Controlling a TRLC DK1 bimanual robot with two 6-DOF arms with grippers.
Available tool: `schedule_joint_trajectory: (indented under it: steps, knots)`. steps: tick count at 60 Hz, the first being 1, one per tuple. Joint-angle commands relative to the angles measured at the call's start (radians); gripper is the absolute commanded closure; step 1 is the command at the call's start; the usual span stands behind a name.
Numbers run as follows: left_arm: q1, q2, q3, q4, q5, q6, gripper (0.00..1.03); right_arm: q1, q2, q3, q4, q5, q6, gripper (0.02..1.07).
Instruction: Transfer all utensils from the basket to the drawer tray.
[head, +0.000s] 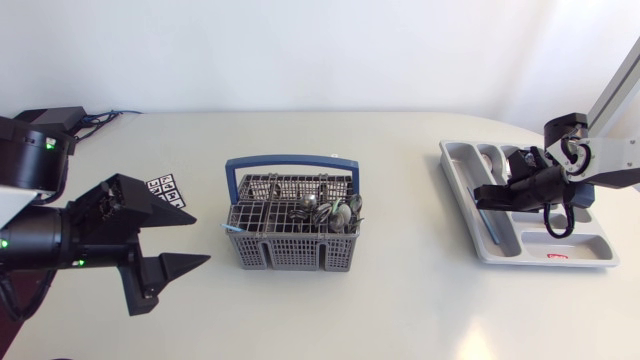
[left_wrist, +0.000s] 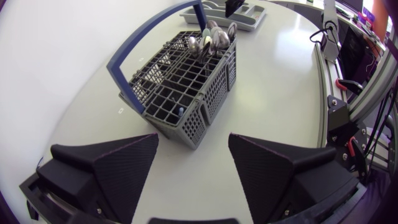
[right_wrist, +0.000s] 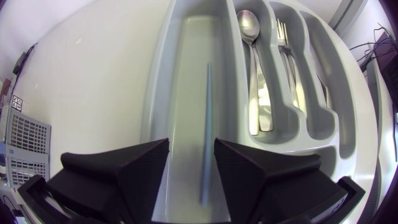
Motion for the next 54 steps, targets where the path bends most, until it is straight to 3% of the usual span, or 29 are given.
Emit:
schedule_joint_trajectory:
  steps: [1, 17, 26, 37, 43, 51, 54]
  knots:
    - [-0.039, -0.027, -0.054, 0.055, -0.003, -0.017, 0.25, 0.024, -0.042, -0.028, 0.006, 0.014, 0.013, 0.14]
    - [-0.082, 0.004, -0.161, 0.327, -0.083, -0.112, 0.29, 0.105, -0.198, -0.114, 0.004, 0.032, 0.033, 0.14]
    - [-0.083, 0.072, -0.173, 0.433, -0.081, -0.155, 0.4, 0.176, -0.272, -0.15, 0.001, 0.034, 0.053, 0.14]
    - [-0.108, 0.125, -0.184, 0.534, -0.081, -0.186, 0.63, 0.311, -0.355, -0.21, -0.002, 0.08, 0.066, 0.14]
    - [-0.108, 0.142, -0.19, 0.551, -0.081, -0.186, 0.76, 0.358, -0.379, -0.23, -0.002, 0.111, 0.068, 0.14]
    - [-0.108, 0.145, -0.198, 0.556, -0.081, -0.186, 0.81, 0.386, -0.384, -0.236, 0.0, 0.123, 0.069, 0.14]
    - [-0.108, 0.153, -0.199, 0.557, -0.081, -0.184, 0.88, 0.398, -0.382, -0.238, 0.0, 0.126, 0.074, 0.14]
